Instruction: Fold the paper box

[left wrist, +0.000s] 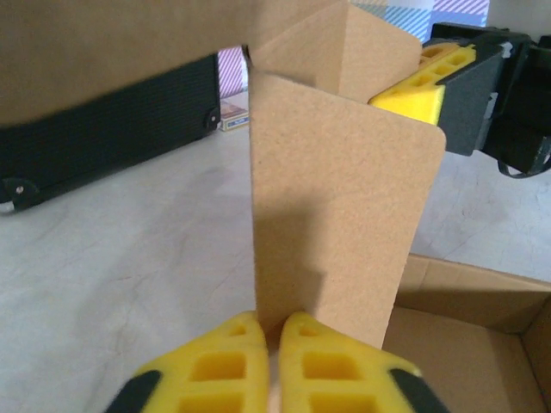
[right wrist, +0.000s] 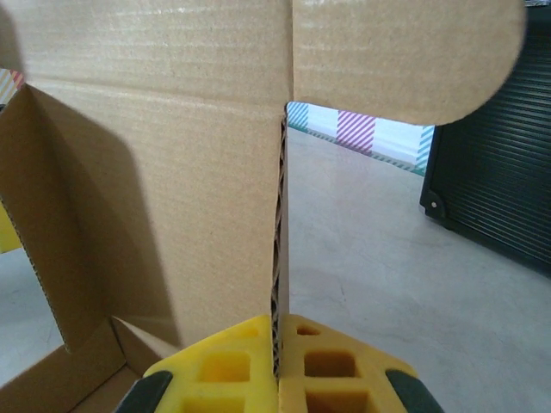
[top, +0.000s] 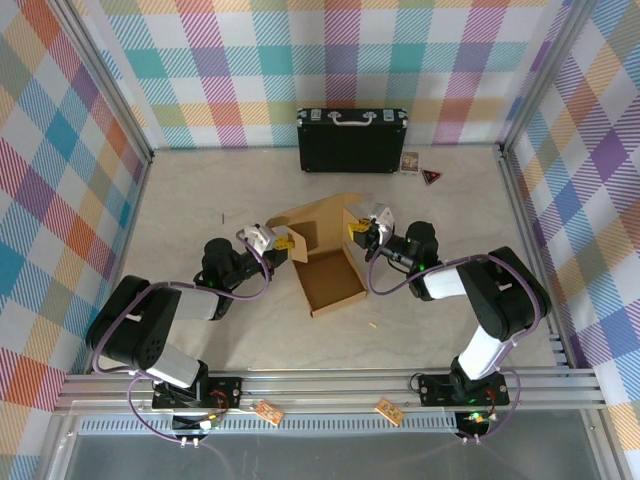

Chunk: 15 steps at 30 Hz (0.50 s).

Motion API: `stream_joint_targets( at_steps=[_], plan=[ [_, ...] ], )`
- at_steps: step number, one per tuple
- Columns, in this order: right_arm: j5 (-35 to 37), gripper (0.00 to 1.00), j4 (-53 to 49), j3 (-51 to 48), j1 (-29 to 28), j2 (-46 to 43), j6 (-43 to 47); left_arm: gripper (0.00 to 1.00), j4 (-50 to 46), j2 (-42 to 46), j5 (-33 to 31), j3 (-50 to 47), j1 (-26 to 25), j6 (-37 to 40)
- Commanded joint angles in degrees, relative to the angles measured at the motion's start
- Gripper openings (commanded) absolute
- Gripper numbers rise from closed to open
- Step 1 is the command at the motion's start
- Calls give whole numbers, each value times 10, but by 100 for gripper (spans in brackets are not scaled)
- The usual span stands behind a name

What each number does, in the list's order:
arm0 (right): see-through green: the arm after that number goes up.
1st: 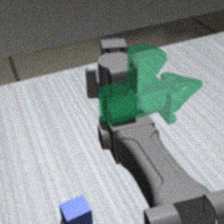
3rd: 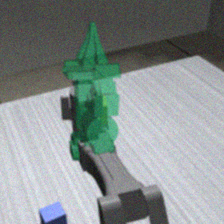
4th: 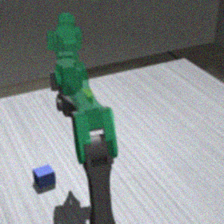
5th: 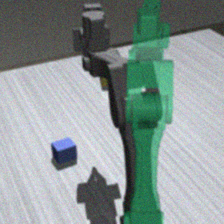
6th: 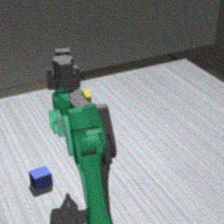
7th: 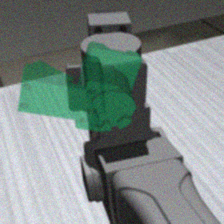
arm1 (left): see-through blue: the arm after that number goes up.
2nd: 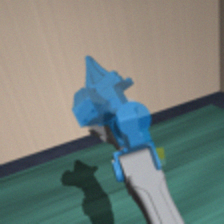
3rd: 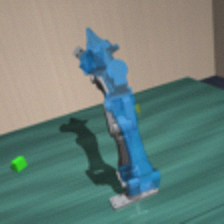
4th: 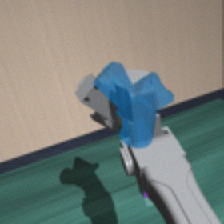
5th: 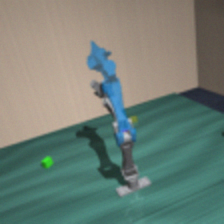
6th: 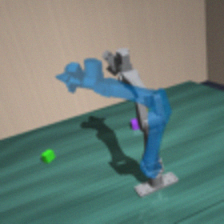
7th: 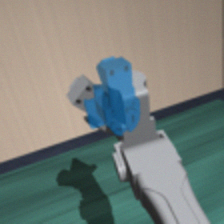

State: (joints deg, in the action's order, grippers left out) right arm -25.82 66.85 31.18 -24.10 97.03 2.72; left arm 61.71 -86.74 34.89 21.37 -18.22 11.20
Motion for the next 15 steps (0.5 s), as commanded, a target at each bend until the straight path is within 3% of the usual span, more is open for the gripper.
stream_joint_targets(
  at_steps=[1,9,15],
  plan=[
    [-85,0,9,7,-23,5,-7,0,33,-12,31,26,-7,-8],
    [-91,0,5,8,-23,4,-5,0,32,-16,21,28,-7,-12],
    [-76,0,12,3,-23,1,-5,52,28,-3,9,18,-7,-11]
  ],
)
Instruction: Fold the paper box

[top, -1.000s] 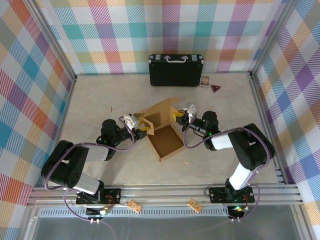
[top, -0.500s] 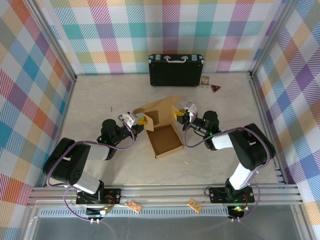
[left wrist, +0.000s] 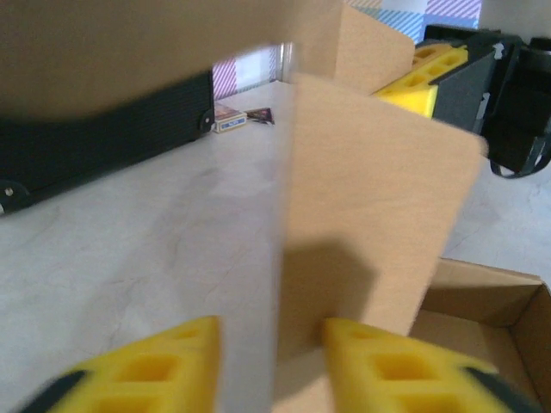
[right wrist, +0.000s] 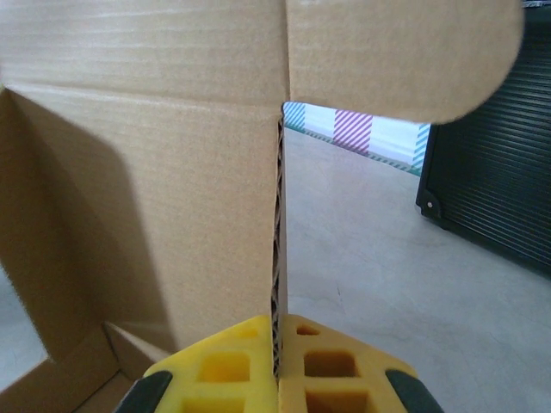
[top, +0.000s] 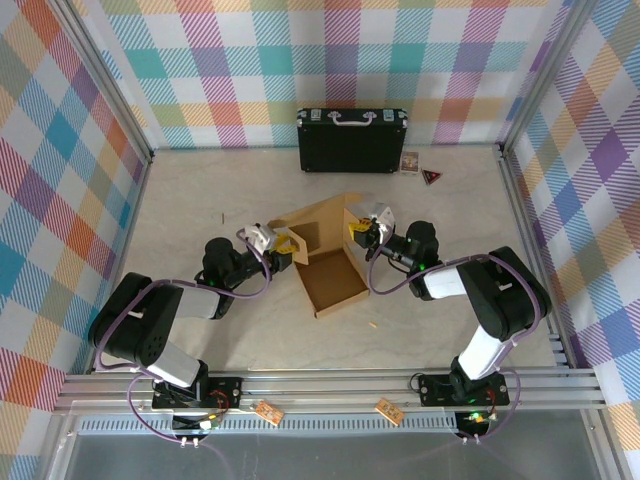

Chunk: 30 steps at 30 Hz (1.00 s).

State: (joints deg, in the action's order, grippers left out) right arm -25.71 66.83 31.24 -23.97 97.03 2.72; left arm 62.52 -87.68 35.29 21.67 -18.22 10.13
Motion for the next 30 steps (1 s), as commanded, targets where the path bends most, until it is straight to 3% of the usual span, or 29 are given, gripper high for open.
stream_joint_targets(
  at_steps=[1,2,11,17,19,21,30],
  plan=[
    [-74,0,13,2,-24,0,-5,73,20,9,10,12,-7,3],
    [-73,0,13,1,-24,0,-5,80,19,11,17,11,-7,6],
    [-69,0,14,0,-24,0,-5,76,14,18,20,8,-6,9],
    [-29,0,22,-5,-22,-2,-11,79,-53,102,-4,-43,-5,1],
    [-24,0,34,-8,-21,-4,-14,84,-93,131,0,-50,-6,-15],
    [-16,0,46,-14,-21,-7,-11,99,-113,155,0,-60,-8,-20],
    [12,0,66,-36,-3,-31,-20,99,-169,201,-53,-51,-10,-39]
  ],
)
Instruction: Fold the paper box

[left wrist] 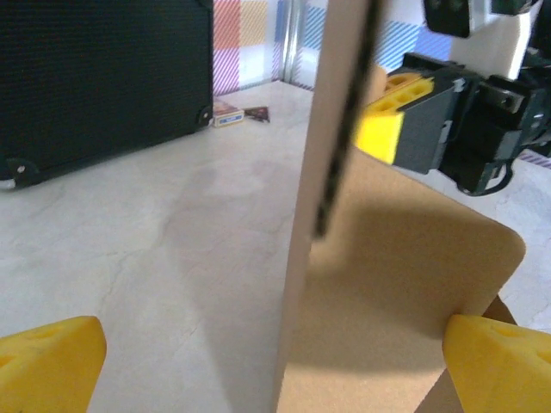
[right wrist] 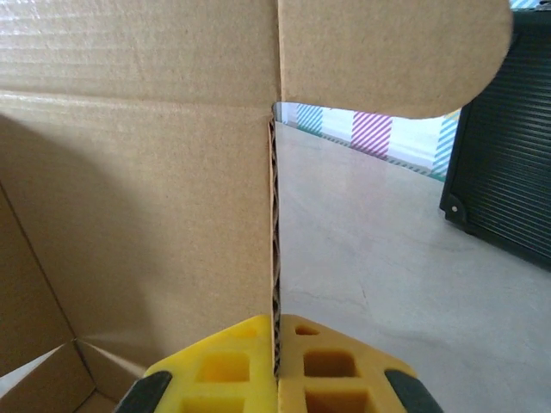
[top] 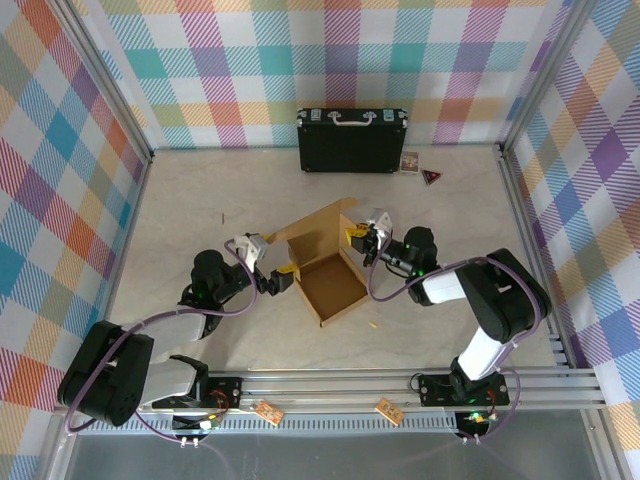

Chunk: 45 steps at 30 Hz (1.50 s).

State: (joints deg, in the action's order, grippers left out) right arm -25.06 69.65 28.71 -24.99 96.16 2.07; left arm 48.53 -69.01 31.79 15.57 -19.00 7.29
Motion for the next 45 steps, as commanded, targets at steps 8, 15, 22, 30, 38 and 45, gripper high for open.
stream_joint_targets(
  at_steps=[8,15,22,30,38,45],
  plan=[
    [2,0,54,-16,15,-20,-23,99,-119,112,-83,15,0,-17],
    [-2,0,58,-18,17,-19,-23,100,-207,103,-116,83,7,-36],
    [-4,0,57,-18,17,-18,-23,100,-159,266,-441,-29,12,-198],
    [-24,0,59,-16,18,-18,-20,92,-413,169,-437,115,33,-207],
    [-52,0,57,-13,18,-17,-16,81,-379,15,-304,187,38,-145],
    [-52,0,53,-11,18,-16,-14,80,-292,5,-245,146,38,-105]
  ],
)
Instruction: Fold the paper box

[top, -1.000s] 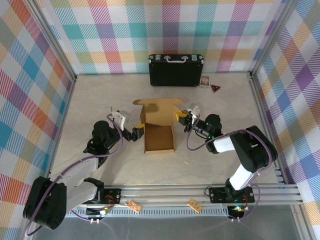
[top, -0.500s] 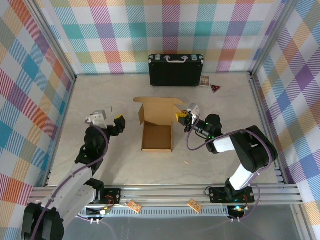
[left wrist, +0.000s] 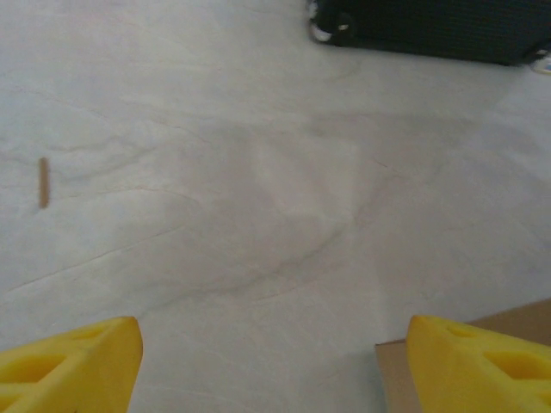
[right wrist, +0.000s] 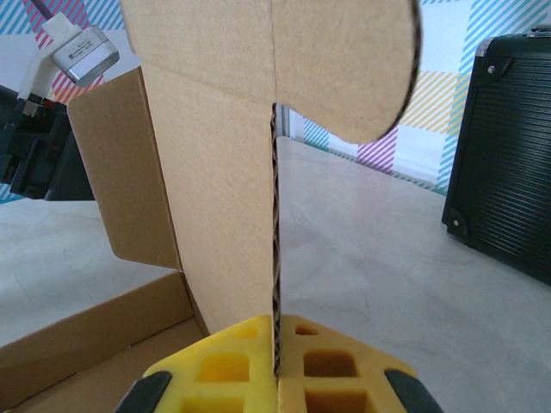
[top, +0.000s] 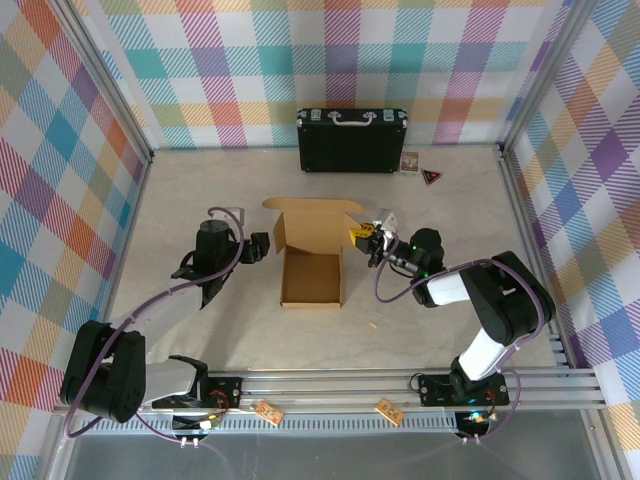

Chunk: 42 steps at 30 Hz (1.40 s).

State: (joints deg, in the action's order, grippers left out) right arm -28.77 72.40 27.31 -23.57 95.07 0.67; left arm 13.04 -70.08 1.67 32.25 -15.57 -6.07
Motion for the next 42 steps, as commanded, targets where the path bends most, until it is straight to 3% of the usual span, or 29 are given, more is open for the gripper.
stream_joint_targets(
  at_steps=[1,9,14,28,42],
  plan=[
    [-16,0,26,4,4,-4,0,79,82,24,69,-35,3,28],
    [-22,0,26,7,4,-2,-5,81,134,82,96,-95,-34,71],
    [-29,0,24,7,4,-1,-7,79,163,42,105,-78,-41,97],
    [-93,0,19,24,3,12,-16,79,366,-50,227,-94,-44,153],
    [-124,0,26,29,4,20,-22,72,455,-87,310,-106,-47,164]
  ],
)
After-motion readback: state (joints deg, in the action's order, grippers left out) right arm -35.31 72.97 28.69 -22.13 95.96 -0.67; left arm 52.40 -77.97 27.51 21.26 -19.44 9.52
